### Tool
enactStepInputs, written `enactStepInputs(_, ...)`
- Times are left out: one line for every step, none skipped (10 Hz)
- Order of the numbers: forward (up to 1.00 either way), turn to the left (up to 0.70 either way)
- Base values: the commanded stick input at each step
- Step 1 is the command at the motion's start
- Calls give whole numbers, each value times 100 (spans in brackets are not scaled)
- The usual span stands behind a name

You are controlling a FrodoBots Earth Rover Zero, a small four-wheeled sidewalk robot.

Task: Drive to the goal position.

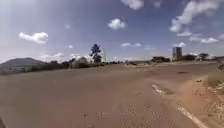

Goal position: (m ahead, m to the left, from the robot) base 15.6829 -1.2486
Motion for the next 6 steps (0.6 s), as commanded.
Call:
enactStepInputs(30,0)
enactStepInputs(100,0)
enactStepInputs(100,0)
enactStepInputs(100,0)
enactStepInputs(100,0)
enactStepInputs(100,0)
